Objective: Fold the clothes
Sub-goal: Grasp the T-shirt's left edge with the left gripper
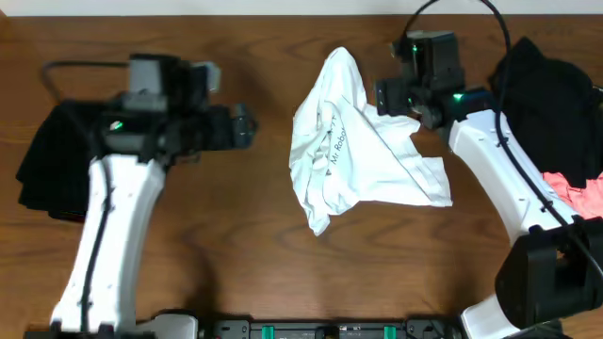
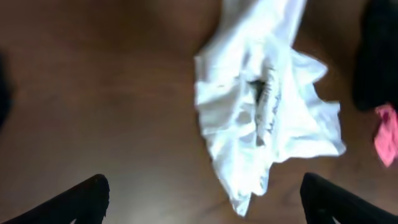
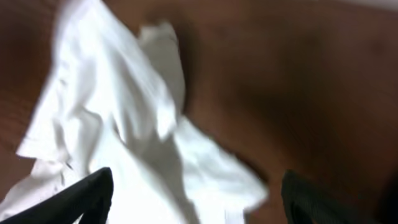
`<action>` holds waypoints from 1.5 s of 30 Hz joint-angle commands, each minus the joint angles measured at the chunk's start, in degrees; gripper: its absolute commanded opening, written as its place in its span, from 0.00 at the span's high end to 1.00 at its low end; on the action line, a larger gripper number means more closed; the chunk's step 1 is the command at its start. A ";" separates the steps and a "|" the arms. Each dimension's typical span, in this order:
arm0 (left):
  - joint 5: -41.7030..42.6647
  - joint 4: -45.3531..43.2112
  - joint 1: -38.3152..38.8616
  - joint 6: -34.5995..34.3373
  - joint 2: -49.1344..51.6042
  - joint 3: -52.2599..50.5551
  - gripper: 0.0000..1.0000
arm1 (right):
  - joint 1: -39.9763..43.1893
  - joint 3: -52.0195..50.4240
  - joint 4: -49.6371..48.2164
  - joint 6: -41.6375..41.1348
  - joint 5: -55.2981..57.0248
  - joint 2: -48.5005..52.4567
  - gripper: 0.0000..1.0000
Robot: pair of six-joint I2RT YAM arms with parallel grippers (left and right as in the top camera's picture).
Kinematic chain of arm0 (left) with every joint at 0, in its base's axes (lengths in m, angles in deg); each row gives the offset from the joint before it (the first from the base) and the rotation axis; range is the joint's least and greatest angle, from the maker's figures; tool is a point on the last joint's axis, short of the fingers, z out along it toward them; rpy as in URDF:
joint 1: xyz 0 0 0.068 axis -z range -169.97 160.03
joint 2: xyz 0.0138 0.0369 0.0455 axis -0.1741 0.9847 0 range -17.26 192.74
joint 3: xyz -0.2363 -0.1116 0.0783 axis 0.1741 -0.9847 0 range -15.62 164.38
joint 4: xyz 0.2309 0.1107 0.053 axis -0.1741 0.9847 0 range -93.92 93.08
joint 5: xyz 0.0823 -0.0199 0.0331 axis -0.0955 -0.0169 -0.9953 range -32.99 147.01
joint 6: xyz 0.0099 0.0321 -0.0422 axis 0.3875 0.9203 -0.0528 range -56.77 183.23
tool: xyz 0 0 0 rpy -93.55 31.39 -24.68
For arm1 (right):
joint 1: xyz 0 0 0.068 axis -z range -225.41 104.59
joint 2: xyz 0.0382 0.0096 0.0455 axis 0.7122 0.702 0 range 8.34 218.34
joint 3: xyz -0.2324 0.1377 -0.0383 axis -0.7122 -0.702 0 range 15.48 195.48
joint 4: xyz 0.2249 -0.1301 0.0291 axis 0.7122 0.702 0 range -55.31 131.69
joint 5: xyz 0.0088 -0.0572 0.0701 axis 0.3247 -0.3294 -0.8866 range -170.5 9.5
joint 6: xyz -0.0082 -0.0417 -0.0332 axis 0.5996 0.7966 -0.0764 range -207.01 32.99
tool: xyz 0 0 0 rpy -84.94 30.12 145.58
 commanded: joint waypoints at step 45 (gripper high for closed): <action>-29.42 -31.71 18.29 15.98 26.43 1.77 0.94 | 8.07 0.17 21.57 -9.92 -4.26 -0.37 0.15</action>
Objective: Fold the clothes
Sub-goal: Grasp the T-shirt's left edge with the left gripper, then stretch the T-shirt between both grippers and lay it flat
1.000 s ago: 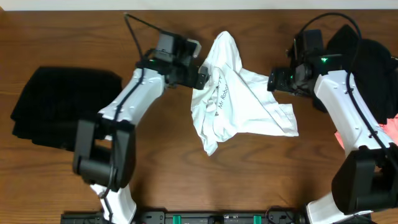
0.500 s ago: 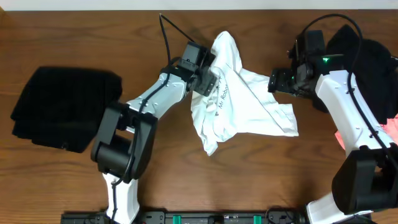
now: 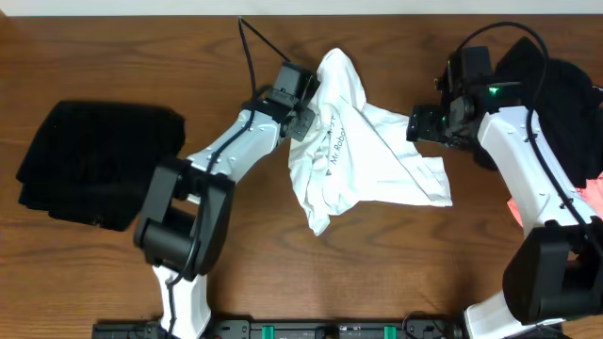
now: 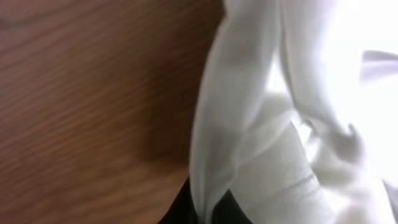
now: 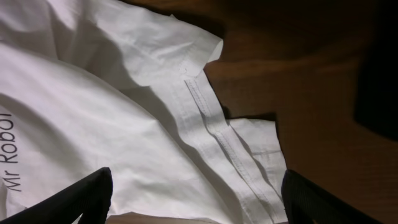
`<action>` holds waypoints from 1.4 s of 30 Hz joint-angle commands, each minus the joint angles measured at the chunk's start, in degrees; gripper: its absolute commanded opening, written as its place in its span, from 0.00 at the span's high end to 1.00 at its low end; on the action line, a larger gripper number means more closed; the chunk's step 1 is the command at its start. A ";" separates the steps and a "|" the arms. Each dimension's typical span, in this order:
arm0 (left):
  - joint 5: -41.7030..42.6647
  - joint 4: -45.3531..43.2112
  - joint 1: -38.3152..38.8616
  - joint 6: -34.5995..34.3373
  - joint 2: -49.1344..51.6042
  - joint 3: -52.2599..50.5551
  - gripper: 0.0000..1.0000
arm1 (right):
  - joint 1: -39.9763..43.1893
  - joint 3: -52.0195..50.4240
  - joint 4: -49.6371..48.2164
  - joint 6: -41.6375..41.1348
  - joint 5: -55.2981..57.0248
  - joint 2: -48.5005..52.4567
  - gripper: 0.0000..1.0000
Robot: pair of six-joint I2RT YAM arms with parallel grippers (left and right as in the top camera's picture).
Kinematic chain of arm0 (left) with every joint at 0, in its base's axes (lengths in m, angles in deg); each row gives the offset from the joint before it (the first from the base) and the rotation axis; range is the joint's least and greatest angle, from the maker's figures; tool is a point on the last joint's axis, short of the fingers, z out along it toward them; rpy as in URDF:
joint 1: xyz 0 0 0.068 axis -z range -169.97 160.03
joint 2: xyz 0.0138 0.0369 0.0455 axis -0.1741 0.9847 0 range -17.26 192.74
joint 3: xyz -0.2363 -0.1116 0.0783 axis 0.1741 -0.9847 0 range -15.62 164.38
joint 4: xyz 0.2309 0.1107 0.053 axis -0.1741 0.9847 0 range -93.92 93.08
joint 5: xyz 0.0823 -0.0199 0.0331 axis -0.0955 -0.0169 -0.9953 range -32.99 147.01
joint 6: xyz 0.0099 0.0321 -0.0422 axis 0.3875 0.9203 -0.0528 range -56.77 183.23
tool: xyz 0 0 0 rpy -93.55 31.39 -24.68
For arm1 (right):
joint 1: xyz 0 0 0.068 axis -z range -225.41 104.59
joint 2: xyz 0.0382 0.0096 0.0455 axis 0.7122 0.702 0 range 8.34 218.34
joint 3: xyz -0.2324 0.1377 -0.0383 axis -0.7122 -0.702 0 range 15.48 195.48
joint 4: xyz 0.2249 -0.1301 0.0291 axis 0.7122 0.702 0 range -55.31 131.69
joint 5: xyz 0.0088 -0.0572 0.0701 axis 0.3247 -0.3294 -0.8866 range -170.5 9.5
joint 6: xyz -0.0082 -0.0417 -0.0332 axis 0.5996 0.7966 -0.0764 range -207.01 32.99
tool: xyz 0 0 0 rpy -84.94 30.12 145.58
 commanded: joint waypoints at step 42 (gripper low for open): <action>-19.41 19.06 -0.94 0.04 -28.55 1.68 0.94 | 4.04 0.07 -26.27 12.72 -22.27 22.14 0.32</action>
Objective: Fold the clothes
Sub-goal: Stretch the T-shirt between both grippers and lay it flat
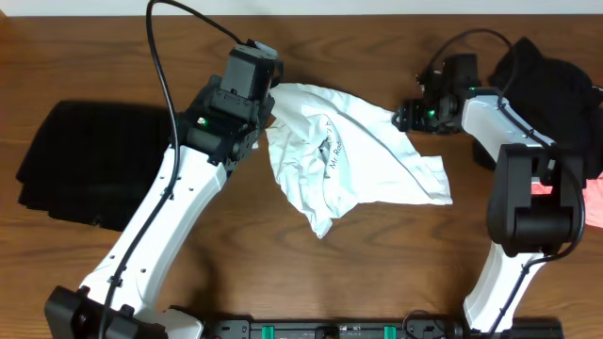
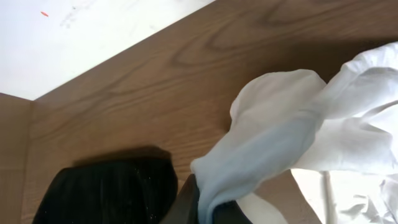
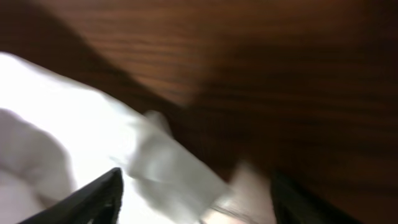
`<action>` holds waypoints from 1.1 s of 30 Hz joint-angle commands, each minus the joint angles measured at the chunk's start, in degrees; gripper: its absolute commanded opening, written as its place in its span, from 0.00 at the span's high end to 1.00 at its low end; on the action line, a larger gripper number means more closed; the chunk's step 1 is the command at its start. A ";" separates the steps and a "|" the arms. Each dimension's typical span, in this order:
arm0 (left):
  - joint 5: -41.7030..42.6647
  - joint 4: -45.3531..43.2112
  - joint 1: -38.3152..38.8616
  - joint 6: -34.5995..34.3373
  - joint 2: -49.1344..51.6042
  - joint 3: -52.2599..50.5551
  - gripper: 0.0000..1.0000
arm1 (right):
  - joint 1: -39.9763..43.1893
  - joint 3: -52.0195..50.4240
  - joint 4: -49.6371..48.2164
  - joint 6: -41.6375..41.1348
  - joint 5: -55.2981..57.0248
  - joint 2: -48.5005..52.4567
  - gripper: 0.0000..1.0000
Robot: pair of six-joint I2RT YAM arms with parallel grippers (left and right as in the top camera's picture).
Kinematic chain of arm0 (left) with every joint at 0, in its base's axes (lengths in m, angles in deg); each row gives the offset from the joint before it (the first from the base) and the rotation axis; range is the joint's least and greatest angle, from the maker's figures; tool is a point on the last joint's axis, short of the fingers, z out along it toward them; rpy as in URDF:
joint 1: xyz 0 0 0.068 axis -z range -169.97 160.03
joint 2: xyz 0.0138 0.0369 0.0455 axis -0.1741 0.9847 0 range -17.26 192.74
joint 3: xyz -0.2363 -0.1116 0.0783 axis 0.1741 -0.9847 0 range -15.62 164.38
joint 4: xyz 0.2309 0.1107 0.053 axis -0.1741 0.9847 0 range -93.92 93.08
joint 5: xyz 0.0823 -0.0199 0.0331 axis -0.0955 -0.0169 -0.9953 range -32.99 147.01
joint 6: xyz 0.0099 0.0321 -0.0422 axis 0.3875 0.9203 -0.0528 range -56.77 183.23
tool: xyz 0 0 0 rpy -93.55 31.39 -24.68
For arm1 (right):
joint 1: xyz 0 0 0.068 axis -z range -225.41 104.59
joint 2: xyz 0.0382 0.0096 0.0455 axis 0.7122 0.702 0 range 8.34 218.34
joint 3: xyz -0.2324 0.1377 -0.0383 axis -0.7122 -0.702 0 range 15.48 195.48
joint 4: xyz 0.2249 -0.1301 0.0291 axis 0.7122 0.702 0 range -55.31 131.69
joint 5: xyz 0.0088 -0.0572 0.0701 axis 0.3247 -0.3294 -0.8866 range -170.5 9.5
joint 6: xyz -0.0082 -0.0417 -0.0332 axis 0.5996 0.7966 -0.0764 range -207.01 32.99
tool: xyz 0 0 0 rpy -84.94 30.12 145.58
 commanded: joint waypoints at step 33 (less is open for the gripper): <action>-0.15 5.53 -0.15 -3.30 -21.79 2.08 0.94 | 13.53 0.09 5.05 5.79 5.25 -48.61 0.99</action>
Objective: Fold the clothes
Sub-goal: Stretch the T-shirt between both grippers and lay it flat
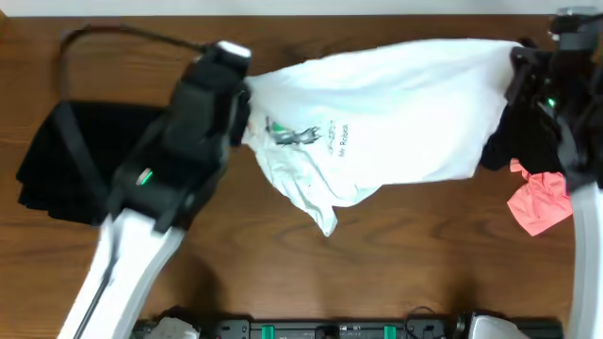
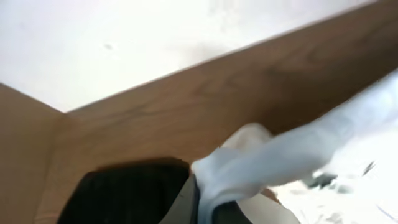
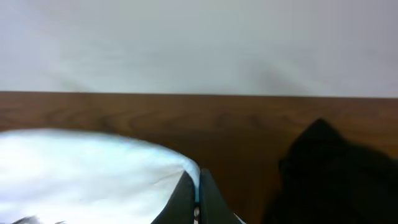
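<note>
A white T-shirt [image 1: 396, 104] with dark print hangs stretched above the table between both arms, print side up. My left gripper [image 1: 241, 94] is shut on its left edge; in the left wrist view the white cloth [image 2: 261, 158] runs out from between the fingers. My right gripper [image 1: 513, 58] is shut on the right corner, and the white shirt [image 3: 93, 180] spreads left of its closed fingers [image 3: 186, 193]. The shirt's lower tail [image 1: 316, 202] droops toward the table.
A folded black garment [image 1: 66, 155] lies at the left of the wooden table [image 1: 377, 273]. At the right edge sits a black pile [image 1: 513, 141] with a pink cloth [image 1: 539, 200] beside it. The wall runs along the table's far edge.
The shirt was bunched on the table with my left gripper holding its top left. Now both grippers hold it, the right one has moved to the far right, and the shirt is spread and raised.
The shirt lay crumpled mid-table with both grippers open and apart from it. Then the left gripper was at its upper left edge and the right one near its right sleeve. Then the left held the edge. Now both hold it stretched wide.
</note>
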`<action>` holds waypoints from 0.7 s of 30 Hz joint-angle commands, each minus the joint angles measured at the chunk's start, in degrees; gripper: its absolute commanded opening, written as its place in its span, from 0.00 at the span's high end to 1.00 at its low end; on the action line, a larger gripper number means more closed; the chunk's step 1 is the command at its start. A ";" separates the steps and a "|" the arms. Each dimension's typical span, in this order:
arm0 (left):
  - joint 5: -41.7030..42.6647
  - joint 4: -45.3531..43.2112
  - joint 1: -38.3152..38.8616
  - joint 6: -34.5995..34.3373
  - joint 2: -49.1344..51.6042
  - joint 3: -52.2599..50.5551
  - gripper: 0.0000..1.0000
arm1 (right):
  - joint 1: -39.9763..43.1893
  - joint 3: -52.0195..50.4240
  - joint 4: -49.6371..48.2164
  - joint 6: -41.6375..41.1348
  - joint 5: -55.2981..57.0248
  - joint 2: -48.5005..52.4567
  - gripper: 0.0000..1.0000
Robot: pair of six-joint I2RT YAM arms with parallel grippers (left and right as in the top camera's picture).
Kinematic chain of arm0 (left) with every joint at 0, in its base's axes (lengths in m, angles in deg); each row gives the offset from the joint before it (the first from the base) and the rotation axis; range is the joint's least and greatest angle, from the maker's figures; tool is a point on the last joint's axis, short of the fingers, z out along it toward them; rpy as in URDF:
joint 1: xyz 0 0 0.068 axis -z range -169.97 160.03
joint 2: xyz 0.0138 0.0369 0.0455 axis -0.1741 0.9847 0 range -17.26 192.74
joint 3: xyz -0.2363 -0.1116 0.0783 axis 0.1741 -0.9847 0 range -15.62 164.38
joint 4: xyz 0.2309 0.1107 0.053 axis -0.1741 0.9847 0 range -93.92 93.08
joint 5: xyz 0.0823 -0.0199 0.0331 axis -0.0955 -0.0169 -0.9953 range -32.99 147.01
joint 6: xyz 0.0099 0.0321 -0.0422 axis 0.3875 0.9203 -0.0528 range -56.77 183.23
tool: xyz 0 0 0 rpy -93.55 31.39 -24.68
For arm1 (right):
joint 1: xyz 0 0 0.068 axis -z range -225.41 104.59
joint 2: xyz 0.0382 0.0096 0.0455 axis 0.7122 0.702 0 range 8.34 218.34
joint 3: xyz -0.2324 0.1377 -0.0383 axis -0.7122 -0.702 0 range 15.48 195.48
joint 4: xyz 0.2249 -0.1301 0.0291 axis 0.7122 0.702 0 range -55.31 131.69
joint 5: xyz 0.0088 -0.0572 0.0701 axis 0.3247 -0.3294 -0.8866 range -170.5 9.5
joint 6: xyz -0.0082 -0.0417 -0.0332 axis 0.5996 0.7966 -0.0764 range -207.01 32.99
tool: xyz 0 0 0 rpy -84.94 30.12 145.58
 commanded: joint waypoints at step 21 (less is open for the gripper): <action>8.98 12.50 2.01 -3.87 -22.01 26.82 0.94 | 0.42 0.13 4.87 -2.84 22.97 -24.65 0.99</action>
